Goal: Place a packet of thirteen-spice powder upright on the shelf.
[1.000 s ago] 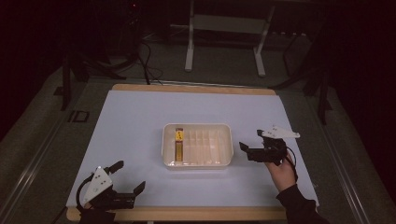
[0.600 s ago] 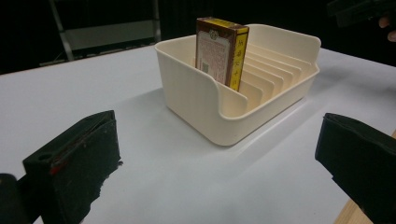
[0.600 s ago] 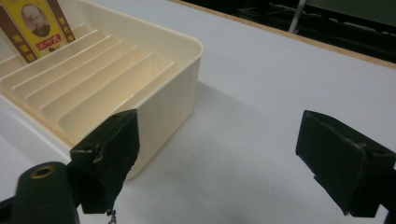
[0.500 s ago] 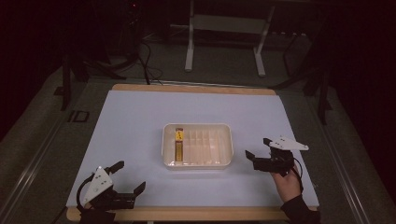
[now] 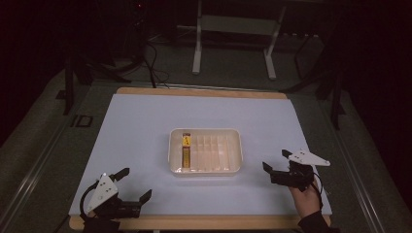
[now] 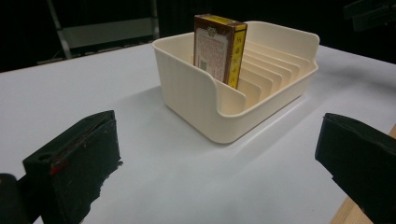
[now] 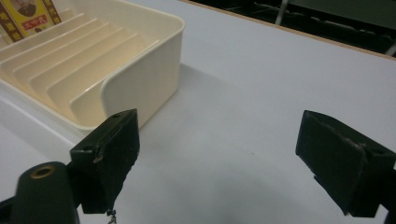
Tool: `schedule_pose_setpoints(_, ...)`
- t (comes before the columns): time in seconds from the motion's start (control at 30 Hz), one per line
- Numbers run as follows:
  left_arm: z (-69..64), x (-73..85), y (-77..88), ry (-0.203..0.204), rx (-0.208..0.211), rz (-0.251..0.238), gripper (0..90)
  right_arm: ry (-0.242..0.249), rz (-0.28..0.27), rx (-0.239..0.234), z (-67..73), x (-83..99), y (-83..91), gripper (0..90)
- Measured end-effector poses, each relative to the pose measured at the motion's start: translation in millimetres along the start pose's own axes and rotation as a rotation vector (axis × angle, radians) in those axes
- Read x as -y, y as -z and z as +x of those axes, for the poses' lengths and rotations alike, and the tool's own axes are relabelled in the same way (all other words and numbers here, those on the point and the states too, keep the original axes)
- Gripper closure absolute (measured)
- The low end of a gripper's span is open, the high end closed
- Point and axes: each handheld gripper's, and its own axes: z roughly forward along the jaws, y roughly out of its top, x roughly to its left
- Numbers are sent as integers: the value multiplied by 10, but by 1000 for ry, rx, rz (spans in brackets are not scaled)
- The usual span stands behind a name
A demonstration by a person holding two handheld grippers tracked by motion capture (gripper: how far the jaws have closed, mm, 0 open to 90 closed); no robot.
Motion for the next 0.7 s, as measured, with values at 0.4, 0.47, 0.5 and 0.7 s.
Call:
schedule_pose_setpoints(0.4, 0, 4, -8, -2, 2, 12, 0, -10, 1, 14, -15, 9, -49, 137)
schedule_pose_setpoints(0.47, 1, 4, -8, -1, 2, 11, 0, -17, 2, 8, -21, 12, -61, 137)
schedule_pose_setpoints(0.5, 1, 4, -7, -1, 3, 10, 0, -18, 4, 11, -21, 13, -64, 137)
schedule_pose_setpoints(0.7, -2, 3, -6, -1, 4, 11, 0, -19, 8, 3, -10, 14, -79, 137)
